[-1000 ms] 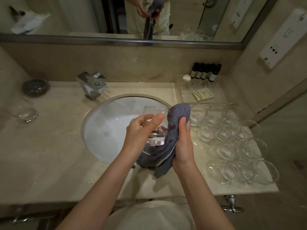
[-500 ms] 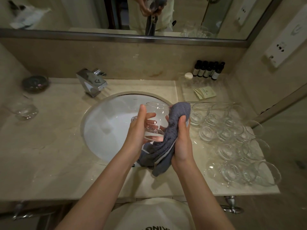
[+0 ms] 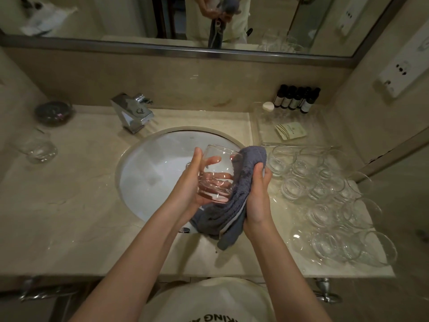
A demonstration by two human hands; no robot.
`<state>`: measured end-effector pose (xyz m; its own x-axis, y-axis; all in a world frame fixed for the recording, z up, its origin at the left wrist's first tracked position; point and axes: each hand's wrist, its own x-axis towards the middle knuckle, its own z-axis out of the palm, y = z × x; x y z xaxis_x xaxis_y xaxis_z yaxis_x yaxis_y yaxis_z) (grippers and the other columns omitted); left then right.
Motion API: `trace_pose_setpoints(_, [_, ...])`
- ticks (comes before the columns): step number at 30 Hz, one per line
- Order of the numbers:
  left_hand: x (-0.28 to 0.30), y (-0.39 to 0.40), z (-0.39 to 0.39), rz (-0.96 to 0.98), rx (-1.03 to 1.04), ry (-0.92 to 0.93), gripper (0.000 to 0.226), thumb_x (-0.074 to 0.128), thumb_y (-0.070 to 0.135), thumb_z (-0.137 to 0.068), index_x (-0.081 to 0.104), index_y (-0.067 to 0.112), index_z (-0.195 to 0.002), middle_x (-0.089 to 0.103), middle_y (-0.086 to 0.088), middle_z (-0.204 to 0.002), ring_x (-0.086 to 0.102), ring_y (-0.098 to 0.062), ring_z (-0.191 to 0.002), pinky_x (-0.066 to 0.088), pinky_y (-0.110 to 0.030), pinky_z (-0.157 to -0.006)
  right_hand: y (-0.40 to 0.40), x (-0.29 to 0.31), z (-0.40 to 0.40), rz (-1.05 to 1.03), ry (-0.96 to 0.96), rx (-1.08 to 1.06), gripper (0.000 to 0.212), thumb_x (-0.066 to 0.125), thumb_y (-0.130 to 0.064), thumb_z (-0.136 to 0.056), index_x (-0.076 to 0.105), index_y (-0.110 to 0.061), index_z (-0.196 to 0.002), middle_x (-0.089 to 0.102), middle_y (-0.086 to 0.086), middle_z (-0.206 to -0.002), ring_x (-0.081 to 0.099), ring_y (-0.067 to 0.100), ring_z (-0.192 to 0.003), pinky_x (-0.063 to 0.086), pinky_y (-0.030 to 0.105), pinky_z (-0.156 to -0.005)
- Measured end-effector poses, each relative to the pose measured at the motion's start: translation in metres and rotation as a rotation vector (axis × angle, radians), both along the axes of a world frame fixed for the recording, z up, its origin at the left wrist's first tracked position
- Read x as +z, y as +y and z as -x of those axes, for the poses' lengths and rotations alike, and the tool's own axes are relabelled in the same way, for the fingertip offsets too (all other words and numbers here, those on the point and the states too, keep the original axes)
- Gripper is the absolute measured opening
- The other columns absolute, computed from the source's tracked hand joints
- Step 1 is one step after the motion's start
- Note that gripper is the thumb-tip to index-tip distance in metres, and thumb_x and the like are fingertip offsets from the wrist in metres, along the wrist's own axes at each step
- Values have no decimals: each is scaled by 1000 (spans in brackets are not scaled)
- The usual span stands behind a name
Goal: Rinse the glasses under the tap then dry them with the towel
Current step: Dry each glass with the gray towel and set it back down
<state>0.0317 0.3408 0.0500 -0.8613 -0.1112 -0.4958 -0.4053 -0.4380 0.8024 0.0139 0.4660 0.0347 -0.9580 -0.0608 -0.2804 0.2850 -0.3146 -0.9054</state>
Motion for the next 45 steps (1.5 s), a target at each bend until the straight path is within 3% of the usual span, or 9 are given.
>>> trace_pose_setpoints(4, [0, -3, -3, -109, -15, -29, 61, 48, 67, -74, 61, 25, -116, 74, -9, -94, 71, -23, -76, 55, -33, -64, 7, -1, 4, -179, 82, 40, 23, 45, -58, -93, 39, -43, -109, 50, 7, -130, 55, 17, -117, 49, 33, -96])
trace_pose_setpoints(7, [-4, -8, -5, -127, -18, -63, 66, 54, 66, -69, 56, 20, -116, 74, -12, -93, 67, -31, -80, 52, -39, -74, 15, 7, 7, -172, 222, 71, 19, 54, -40, -96, 41, -34, -109, 55, -1, -117, 60, 3, -101, 50, 15, -81])
trace_pose_setpoints(10, [-5, -11, -6, -90, -30, -91, 64, 59, 65, -66, 60, 16, -107, 73, -13, -91, 67, -31, -77, 54, -37, -70, 23, 15, 11, -247, 438, 139, 33, 66, -44, -82, 42, -40, -104, 60, 0, -109, 63, 10, -97, 50, 25, -85])
trace_pose_setpoints(16, [-5, -16, -6, -124, -5, -124, 66, 65, 60, -69, 66, 10, -112, 73, -20, -104, 71, -36, -83, 60, -41, -71, 23, 22, 11, -473, 598, 339, 6, 61, -32, -87, 59, -31, -93, 64, -25, -88, 61, -4, -83, 43, 10, -75])
trace_pose_setpoints(22, [-12, -15, -6, -220, 39, -199, 52, 65, 54, -82, 67, 8, -108, 72, -19, -93, 69, -33, -74, 57, -45, -81, 26, 20, 16, -576, 532, 545, 42, 49, -57, -83, 66, -31, -112, 67, -21, -115, 60, -4, -109, 46, 18, -93])
trace_pose_setpoints(26, [-14, -13, -6, -319, 30, -238, 44, 68, 49, -78, 71, 10, -100, 72, -16, -89, 71, -29, -73, 57, -36, -64, 34, 25, 26, -774, 620, 869, 64, 61, -65, -72, 56, -39, -130, 44, -27, -142, 42, -11, -129, 33, 13, -107])
trace_pose_setpoints(31, [-17, -12, -3, -305, 29, -267, 46, 72, 51, -72, 70, 13, -99, 72, -16, -91, 70, -31, -76, 55, -37, -68, 37, 30, 39, -1035, 733, 1037, 76, 74, -57, -75, 32, -49, -138, 34, -22, -140, 37, -14, -117, 36, 10, -89])
trace_pose_setpoints(36, [-16, -20, 4, -212, -3, -270, 54, 69, 56, -72, 68, 14, -105, 73, -13, -80, 71, -27, -67, 55, -30, -56, 32, 33, 45, -1010, 702, 935, 70, 84, -40, -69, 27, -36, -109, 33, -14, -109, 51, 0, -81, 38, 17, -65])
trace_pose_setpoints(45, [-17, -23, 6, -250, 7, -316, 80, 76, 55, -62, 63, 6, -123, 72, -16, -94, 71, -27, -70, 55, -31, -56, 23, 36, 55, -821, 681, 886, 43, 89, -32, -61, 67, -28, -98, 64, -17, -96, 60, -6, -92, 46, 12, -80])
